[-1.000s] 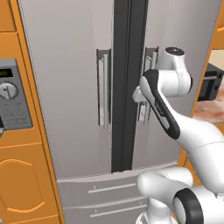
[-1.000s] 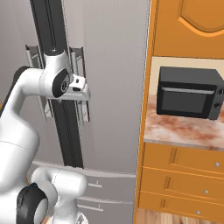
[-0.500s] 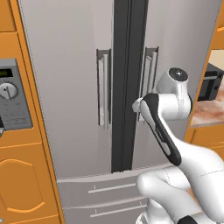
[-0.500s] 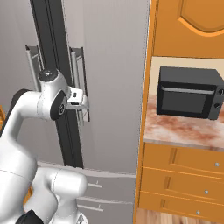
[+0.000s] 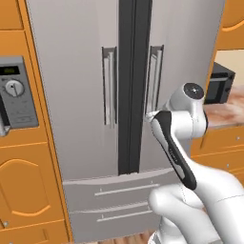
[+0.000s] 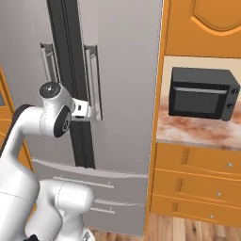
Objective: There is a bowl on the dining counter. Grab a lemon wedge from the fridge and place it in the bowl. Then get the liquor bottle and glass cup from the cabinet and place them next to the bowl.
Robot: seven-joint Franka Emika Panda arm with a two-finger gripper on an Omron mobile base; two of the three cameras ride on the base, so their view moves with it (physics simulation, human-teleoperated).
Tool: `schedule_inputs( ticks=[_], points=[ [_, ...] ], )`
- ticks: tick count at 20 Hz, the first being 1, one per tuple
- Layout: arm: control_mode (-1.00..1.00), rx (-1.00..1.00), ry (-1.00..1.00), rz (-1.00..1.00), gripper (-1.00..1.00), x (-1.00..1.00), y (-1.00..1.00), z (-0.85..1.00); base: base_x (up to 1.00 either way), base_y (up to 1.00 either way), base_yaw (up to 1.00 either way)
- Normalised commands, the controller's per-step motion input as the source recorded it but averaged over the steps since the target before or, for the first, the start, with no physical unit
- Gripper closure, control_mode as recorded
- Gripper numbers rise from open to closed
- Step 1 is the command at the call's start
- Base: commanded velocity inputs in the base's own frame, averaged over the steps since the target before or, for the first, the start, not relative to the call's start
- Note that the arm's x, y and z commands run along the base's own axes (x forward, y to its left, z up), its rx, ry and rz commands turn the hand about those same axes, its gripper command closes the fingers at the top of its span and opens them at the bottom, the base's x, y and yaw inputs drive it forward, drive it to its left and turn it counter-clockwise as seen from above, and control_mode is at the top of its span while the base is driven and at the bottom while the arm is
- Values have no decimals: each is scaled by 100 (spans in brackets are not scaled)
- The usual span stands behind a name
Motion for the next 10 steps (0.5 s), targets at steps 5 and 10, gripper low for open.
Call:
schedule_inputs(
  ticks=[5,10],
  points=[
    [100,0,0,0,-100,0,0,0,-36,30,0],
    [100,0,0,0,-100,0,0,0,0,36,0]
  ],
)
